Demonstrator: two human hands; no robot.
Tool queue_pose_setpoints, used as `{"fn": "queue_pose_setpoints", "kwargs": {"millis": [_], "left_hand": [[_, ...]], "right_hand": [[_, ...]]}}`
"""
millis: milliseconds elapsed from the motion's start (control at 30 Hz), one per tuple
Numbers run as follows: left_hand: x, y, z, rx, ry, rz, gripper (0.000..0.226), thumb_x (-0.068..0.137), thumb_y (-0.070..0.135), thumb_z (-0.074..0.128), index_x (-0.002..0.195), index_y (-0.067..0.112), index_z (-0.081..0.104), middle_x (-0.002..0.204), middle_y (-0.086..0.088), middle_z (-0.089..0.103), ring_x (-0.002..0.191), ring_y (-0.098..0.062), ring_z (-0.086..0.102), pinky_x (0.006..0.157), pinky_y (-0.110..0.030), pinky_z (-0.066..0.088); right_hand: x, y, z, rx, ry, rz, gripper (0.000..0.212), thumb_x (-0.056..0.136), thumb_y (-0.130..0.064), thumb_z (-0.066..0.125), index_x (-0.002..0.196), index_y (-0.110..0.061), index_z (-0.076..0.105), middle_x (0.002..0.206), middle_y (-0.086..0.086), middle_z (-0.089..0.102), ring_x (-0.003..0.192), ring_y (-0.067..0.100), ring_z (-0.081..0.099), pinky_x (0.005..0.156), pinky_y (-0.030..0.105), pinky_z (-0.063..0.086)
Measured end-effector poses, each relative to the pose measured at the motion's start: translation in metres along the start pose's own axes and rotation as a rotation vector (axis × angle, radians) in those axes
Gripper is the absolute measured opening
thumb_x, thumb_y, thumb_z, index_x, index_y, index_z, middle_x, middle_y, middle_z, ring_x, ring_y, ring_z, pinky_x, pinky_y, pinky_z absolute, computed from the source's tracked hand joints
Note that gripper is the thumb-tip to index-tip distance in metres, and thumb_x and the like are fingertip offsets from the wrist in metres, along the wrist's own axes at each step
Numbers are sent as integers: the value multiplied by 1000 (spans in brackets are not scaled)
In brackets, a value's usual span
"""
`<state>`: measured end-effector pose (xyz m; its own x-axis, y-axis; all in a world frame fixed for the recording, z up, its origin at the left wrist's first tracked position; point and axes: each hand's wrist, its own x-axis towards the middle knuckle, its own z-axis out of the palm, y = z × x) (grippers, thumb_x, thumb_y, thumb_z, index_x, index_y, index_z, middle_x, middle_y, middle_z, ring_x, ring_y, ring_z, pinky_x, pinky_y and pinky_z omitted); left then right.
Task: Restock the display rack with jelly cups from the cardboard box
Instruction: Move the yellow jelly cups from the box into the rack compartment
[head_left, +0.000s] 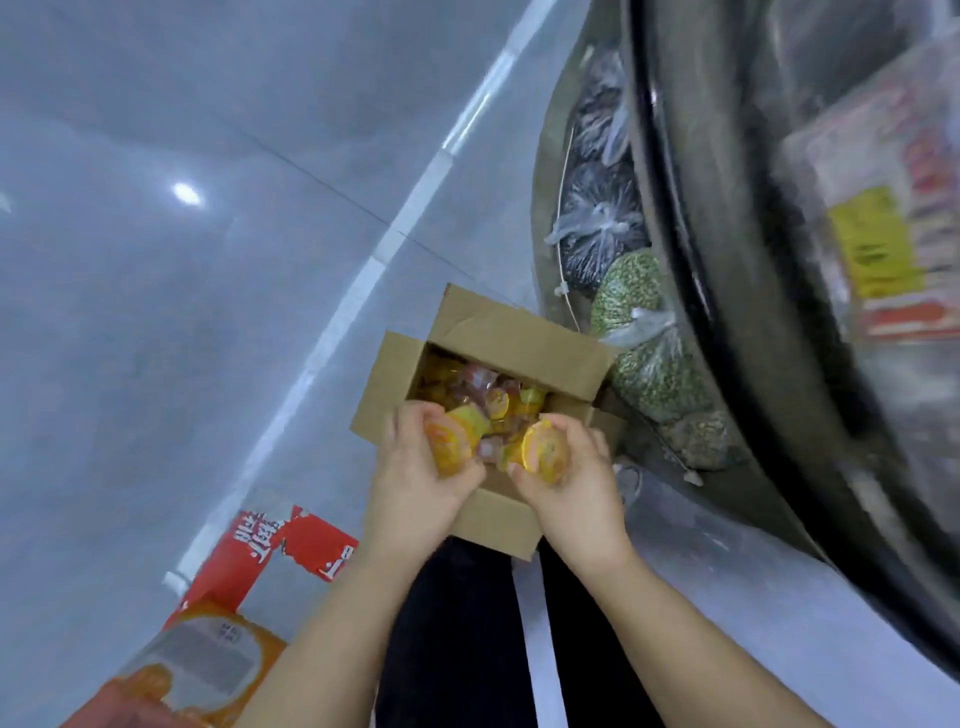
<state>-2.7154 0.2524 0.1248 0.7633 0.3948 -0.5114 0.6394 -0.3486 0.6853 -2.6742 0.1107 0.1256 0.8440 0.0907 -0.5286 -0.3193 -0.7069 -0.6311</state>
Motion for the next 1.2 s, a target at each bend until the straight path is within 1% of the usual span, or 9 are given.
{"fn": "queue_pose_setpoints", "kwargs": {"millis": [100, 200, 333, 433, 567, 667, 800, 1033, 1200], "left_hand": [[-34, 75, -53, -4, 39, 208, 47, 67, 27, 65, 110, 29, 46, 102, 23, 40, 99, -4, 45, 77, -8, 34], [-65, 149, -96, -37, 69, 338, 64, 63, 23, 65, 121, 32, 40, 113, 16, 50, 105, -5, 50, 88, -17, 40], [-110, 252, -127, -157, 51, 560, 56, 58, 38, 70, 104, 43, 40, 95, 34, 55, 82, 9, 54, 67, -2, 38], [-138, 316, -127, -173, -10, 750, 49, 60, 41, 67, 105, 43, 47, 99, 29, 57, 91, 6, 54, 76, -3, 37], [-165, 384, -105, -216, -180, 924, 53, 66, 32, 68, 114, 43, 49, 115, 20, 56, 109, -3, 55, 89, -21, 45], [-183, 421, -75, -260, -314, 954, 63, 64, 26, 69, 119, 45, 44, 112, 25, 57, 106, 2, 56, 85, -13, 44], [-201, 457, -36, -297, -424, 1016, 79, 69, 8, 71, 132, 36, 33, 107, 32, 59, 102, 11, 55, 81, -1, 39], [-200, 511, 16, -268, -466, 1031, 74, 52, 38, 84, 119, 36, 52, 99, 11, 65, 96, 1, 61, 82, -8, 43], [-181, 540, 45, -96, -445, 996, 73, 49, 46, 81, 116, 38, 54, 104, 7, 54, 99, 3, 54, 84, -3, 37]], "right_hand": [[-45, -74, -54, 124, 28, -140, 54, 71, -21, 76, 120, -31, 53, 103, -10, 49, 98, -2, 50, 78, 6, 36], [-89, -133, -112, 229, 91, -237, 61, 71, -26, 76, 118, -45, 42, 111, -18, 52, 102, -8, 50, 81, 4, 39], [-144, -177, -201, 329, 231, -290, 56, 68, -23, 76, 113, -36, 44, 111, -13, 56, 99, 3, 57, 78, 15, 46], [-174, -187, -265, 349, 311, -381, 62, 64, -12, 74, 110, -44, 49, 109, -21, 55, 102, -2, 55, 78, 11, 46], [-200, -177, -340, 506, 360, -413, 62, 58, -21, 64, 110, -51, 54, 110, -19, 60, 100, 2, 60, 82, 16, 47], [-207, -159, -384, 609, 429, -422, 65, 52, -27, 61, 111, -51, 54, 109, -20, 62, 90, 8, 62, 74, 25, 51], [-212, -137, -437, 687, 521, -477, 64, 49, -23, 61, 109, -46, 58, 101, -21, 64, 82, 3, 62, 71, 16, 52], [-197, -102, -513, 296, 682, -384, 53, 65, -8, 69, 107, -37, 57, 105, -17, 59, 97, -6, 54, 87, 9, 41], [-166, -86, -531, -85, 513, -255, 51, 79, -22, 67, 125, -30, 46, 113, -16, 38, 117, 7, 41, 93, 18, 34]]}}
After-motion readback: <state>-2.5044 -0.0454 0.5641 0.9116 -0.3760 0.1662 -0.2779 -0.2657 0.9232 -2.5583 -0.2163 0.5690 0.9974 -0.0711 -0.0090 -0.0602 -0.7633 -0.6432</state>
